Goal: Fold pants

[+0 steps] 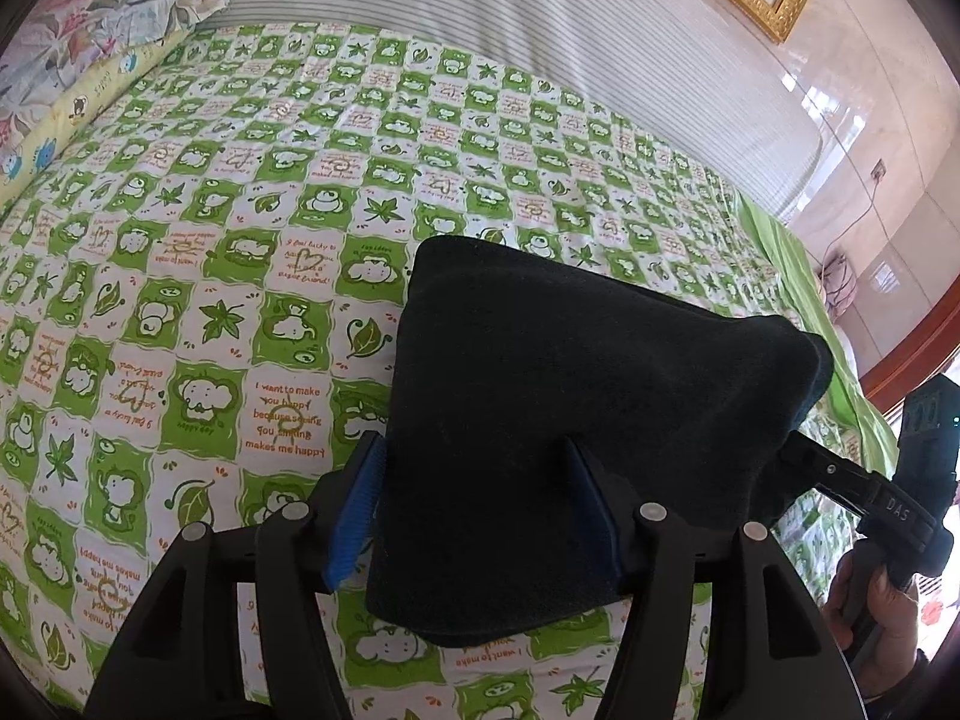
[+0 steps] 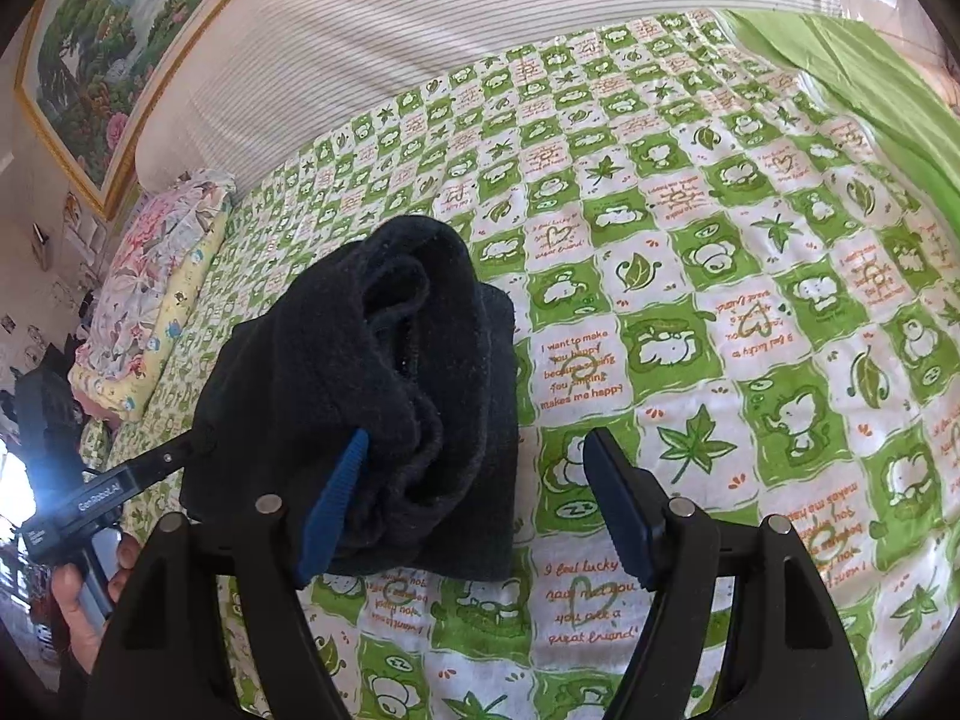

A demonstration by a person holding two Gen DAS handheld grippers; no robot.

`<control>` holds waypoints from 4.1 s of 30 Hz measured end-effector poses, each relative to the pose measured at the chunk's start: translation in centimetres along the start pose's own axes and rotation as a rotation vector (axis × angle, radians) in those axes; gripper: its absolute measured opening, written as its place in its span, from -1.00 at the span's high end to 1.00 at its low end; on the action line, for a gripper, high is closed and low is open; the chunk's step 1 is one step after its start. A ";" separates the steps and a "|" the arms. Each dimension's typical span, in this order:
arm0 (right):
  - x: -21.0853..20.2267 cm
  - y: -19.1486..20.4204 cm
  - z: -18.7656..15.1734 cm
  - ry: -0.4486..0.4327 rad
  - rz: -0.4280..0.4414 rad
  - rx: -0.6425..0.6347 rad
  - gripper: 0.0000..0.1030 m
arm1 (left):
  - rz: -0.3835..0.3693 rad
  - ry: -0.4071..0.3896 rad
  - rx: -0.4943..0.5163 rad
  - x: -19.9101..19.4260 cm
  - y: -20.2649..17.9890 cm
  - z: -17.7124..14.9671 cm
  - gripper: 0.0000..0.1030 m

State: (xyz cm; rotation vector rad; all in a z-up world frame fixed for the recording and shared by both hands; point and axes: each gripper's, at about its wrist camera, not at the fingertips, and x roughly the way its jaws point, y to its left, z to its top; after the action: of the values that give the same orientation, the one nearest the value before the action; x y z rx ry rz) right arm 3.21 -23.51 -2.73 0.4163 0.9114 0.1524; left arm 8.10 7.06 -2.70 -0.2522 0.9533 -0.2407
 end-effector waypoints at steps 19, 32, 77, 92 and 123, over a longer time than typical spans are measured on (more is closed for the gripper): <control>1.4 -0.8 -0.8 0.041 0.227 0.101 -0.12 | -0.130 0.056 -0.103 2.5 1.4 0.4 0.22; -0.8 1.7 -0.3 -0.006 0.240 0.019 0.11 | -0.087 -0.025 -0.042 -1.8 0.2 -0.2 0.49; 4.0 14.4 4.8 0.038 0.391 -0.211 0.12 | 0.193 -0.216 -0.076 -10.1 6.1 3.0 0.49; 8.5 16.2 9.4 0.046 0.397 -0.253 0.12 | 0.233 -0.226 -0.075 -7.0 8.9 8.1 0.49; 15.7 10.8 9.3 0.153 0.294 -0.149 -0.09 | 0.211 -0.124 -0.126 -2.0 13.1 4.9 0.07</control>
State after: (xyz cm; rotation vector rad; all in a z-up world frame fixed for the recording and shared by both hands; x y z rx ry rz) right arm 20.59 -11.55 -4.78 0.4022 0.9784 0.5240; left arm 12.28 20.59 -2.59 -0.2765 0.8651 0.0291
